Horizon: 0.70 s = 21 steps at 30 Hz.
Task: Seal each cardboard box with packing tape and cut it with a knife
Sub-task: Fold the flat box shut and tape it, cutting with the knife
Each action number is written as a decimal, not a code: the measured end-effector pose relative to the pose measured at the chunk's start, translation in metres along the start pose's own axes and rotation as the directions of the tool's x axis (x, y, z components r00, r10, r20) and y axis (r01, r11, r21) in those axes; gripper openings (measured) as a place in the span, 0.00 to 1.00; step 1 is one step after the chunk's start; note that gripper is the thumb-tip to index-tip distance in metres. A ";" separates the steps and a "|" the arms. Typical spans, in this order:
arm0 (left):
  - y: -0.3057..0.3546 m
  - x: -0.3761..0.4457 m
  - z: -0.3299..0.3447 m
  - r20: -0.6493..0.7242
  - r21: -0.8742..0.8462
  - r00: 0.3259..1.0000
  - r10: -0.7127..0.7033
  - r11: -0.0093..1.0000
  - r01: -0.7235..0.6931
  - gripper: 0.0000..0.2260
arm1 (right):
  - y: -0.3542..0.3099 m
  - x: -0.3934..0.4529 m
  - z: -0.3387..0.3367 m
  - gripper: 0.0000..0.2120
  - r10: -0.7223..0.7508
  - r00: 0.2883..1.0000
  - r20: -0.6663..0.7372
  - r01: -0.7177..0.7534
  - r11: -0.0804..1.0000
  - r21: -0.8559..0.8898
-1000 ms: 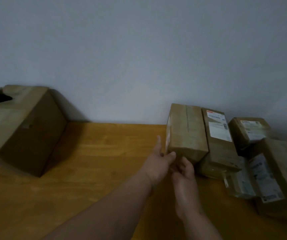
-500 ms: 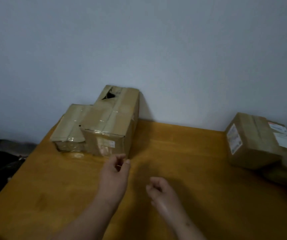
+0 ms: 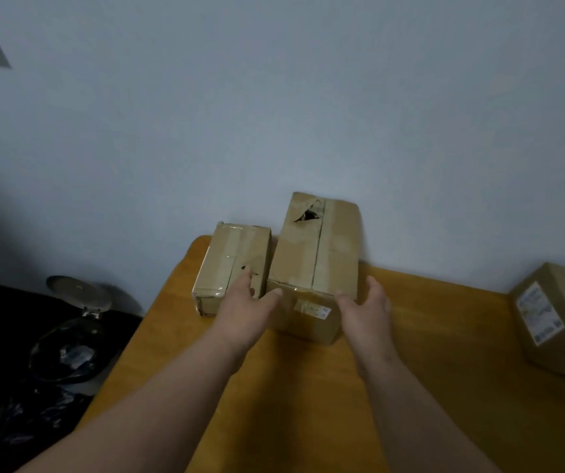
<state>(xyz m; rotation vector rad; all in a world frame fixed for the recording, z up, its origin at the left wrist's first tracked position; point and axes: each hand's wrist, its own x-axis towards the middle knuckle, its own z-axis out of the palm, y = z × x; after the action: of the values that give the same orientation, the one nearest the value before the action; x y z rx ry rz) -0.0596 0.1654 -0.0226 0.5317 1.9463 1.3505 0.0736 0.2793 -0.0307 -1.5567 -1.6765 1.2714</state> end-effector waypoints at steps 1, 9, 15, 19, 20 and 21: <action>0.002 0.007 0.002 0.019 -0.011 0.999 -0.041 0.999 0.042 0.33 | 0.001 0.007 0.006 0.33 0.025 0.999 0.034 -0.025 0.999 0.025; 0.000 0.008 0.027 0.149 -0.065 0.989 -0.008 0.998 0.018 0.17 | 0.022 0.020 0.004 0.20 0.088 0.991 0.099 -0.111 0.959 0.262; 0.005 -0.024 0.039 0.092 -0.150 0.994 0.066 0.987 -0.052 0.14 | 0.036 -0.026 -0.035 0.11 0.133 0.984 0.116 -0.173 0.861 0.478; 0.005 -0.050 0.025 0.051 -0.046 0.994 0.095 0.995 -0.093 0.10 | 0.045 -0.083 -0.045 0.11 0.094 0.993 0.076 -0.119 0.882 0.457; 0.002 -0.058 0.018 0.046 -0.030 0.994 0.101 0.995 -0.099 0.08 | 0.045 -0.098 -0.046 0.12 0.080 0.994 0.076 -0.106 0.889 0.446; 0.000 -0.067 0.011 0.047 -0.028 0.993 0.104 0.994 -0.103 0.07 | 0.046 -0.113 -0.045 0.13 0.065 0.995 0.077 -0.092 0.898 0.430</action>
<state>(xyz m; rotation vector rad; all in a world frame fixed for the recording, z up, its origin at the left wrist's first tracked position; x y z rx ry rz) -0.0062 0.1270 -0.0044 0.6550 1.8829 1.4119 0.1572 0.1796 -0.0266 -1.3321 -1.2552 1.6178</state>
